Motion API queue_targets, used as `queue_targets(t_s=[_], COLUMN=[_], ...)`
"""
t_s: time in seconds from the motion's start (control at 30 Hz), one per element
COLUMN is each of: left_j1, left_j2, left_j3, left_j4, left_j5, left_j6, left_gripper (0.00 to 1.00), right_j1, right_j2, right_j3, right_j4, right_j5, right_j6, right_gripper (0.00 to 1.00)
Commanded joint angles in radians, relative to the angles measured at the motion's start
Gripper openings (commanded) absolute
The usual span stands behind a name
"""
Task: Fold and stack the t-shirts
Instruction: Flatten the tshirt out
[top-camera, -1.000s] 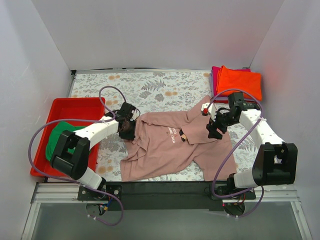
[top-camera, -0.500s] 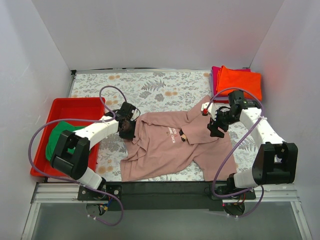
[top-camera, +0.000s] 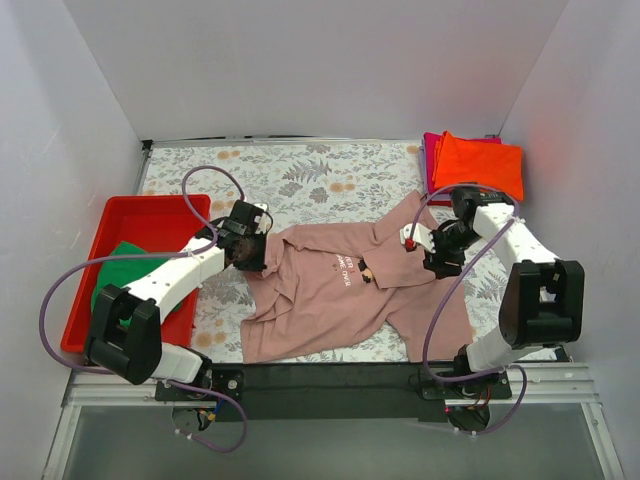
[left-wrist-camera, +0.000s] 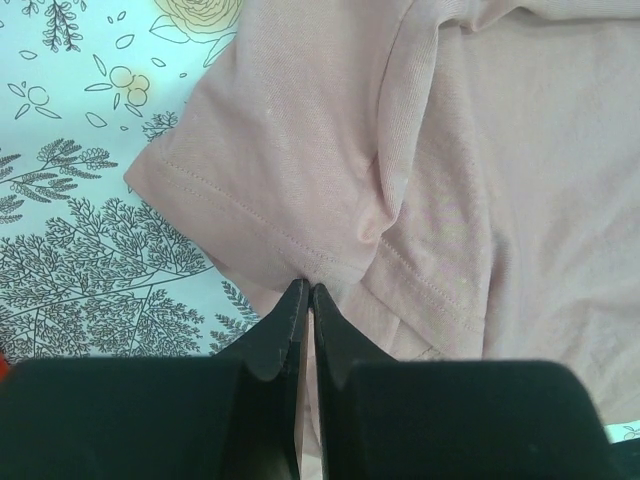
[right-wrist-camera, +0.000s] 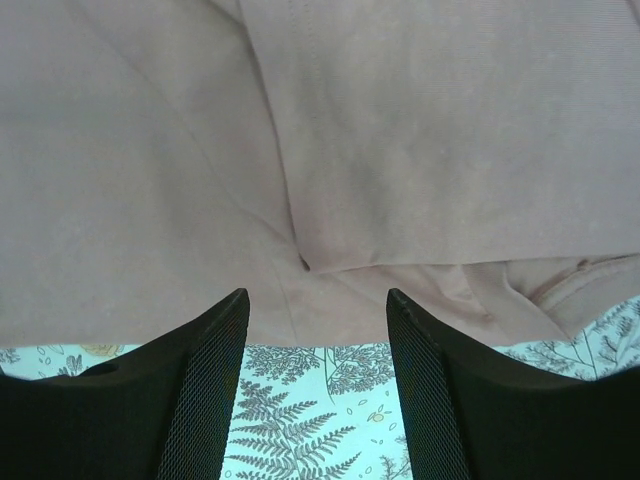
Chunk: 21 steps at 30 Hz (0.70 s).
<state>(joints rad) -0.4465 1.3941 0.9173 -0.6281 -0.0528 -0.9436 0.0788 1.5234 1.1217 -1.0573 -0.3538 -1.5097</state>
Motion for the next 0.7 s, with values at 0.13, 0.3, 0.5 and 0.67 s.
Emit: queue_targets(t_s=[0.13,0.3,0.5,0.67], left_j1=[0.009,0.017,0.02,0.023], left_j2=[-0.044,-0.041,-0.033,-0.033], left_j3=[-0.015,-0.017,-0.024,-0.028], left_j4=[0.002,0.007,0.013,0.013], left_j5=[-0.013,-0.004,0.007,0.011], left_j6=[-0.011,-0.004,-0.009,-0.008], left_gripper=[0.0,0.0,0.0,0.0], right_j1=[0.003,0.003,0.004,0.007], right_j2=[0.103,0.133,0.169,0.187], right_j3=[0.043,0.046,0.05,0.032], right_j4=[-0.055,-0.035,-0.017,0.0], right_j5=[0.016,0.032,0.042,0.045], right_j6=[-0.116,-0.121,-0.115,-0.113], right_gripper=[0.61,0.61,0.56,0.52])
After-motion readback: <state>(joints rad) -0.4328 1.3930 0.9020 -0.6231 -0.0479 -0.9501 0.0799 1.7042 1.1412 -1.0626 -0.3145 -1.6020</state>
